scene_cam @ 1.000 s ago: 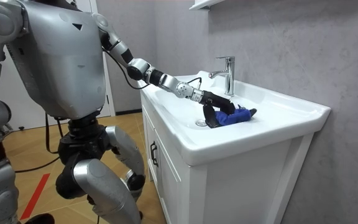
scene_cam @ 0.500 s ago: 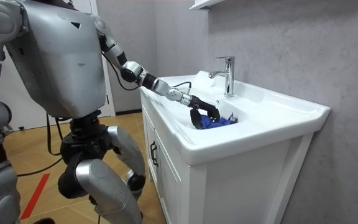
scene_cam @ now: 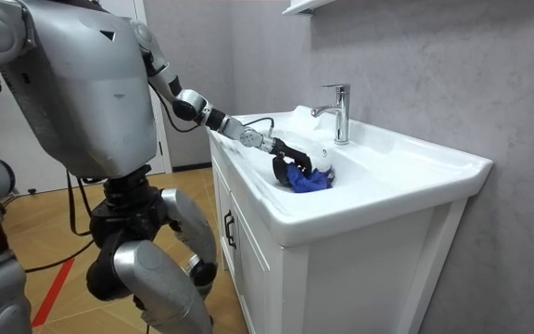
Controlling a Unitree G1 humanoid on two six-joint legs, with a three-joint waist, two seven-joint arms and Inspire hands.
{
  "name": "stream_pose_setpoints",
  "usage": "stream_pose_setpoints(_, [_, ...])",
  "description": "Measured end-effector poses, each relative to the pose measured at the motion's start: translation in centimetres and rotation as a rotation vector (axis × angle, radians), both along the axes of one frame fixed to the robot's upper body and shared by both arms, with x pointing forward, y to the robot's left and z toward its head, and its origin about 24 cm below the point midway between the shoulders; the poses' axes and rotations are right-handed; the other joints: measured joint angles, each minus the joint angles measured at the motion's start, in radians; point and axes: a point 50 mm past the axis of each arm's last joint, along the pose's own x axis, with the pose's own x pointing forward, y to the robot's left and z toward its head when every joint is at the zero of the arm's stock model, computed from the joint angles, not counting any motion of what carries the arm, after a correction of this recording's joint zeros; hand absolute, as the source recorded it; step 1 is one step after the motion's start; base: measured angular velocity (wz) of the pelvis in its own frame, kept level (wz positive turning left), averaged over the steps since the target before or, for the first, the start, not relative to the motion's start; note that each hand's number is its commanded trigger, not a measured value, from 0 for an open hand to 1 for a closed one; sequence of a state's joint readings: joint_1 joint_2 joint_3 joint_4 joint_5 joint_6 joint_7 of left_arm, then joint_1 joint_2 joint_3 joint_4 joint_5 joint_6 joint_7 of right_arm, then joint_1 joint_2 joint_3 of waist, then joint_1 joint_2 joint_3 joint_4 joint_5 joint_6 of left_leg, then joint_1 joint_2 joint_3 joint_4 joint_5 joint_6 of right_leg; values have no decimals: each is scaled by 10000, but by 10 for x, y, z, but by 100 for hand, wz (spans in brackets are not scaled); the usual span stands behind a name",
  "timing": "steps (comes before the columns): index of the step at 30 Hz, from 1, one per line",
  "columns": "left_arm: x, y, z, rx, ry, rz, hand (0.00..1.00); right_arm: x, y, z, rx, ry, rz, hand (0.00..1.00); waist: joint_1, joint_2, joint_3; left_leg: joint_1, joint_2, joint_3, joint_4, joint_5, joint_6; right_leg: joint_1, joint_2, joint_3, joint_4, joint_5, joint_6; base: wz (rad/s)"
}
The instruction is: Wipe basin
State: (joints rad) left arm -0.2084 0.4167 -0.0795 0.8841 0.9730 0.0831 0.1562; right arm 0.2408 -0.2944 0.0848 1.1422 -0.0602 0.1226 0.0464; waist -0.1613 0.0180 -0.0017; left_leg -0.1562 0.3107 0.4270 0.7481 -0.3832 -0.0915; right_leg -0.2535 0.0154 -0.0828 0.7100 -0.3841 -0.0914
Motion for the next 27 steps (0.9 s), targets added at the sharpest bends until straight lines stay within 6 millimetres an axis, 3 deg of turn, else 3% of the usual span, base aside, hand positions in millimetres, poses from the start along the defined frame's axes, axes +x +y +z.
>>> stream_pose_setpoints(2, [-7,8,0,477,-15,114,100,-1,-1,1,-80,97,217,0,126,41,5,29,-17,-288,58,63,-4,188,24,-75,-39,-37,-44,10])
stream_pose_setpoints(8, [-17,18,-2,1067,8,494,100,-2,-5,2,-345,15,21,0,347,193,7,-31,-83,-576,-17,293,39,465,39,-204,-321,-103,-77,12])
stream_pose_setpoints(15, [-14,20,3,1750,106,186,100,2,-6,2,-369,-61,-79,0,482,468,19,-49,-300,-824,-297,358,65,619,-173,-587,-559,-119,-69,15])
stream_pose_setpoints(18, [-13,25,8,1891,-24,217,100,13,-10,3,-452,-312,-22,0,568,548,76,-106,-441,-1029,-480,361,59,685,-258,-735,-567,-129,-80,16])
stream_pose_setpoints(19, [-11,26,10,1954,-90,190,100,14,-12,4,-520,-371,20,0,546,531,137,-129,-466,-1069,-552,361,56,726,-294,-867,-621,-145,-71,31])
stream_pose_setpoints(21, [-8,29,16,2096,-296,121,100,20,-16,5,-631,-584,-84,0,645,612,103,-186,-478,-1063,-645,387,11,685,-326,-980,-689,-146,-70,23])
stream_pose_setpoints(23, [-4,33,27,2333,-618,51,100,25,-19,7,-767,-676,119,0,810,564,106,-157,-680,-1074,-1063,469,-104,603,-479,-1088,-718,-153,-55,22])
stream_pose_setpoints(27, [-1,33,33,2440,-884,-54,100,23,-22,8,-804,-656,146,0,1036,602,91,-10,-970,-1265,-1428,622,-61,704,-640,-1179,-869,-166,21,15])
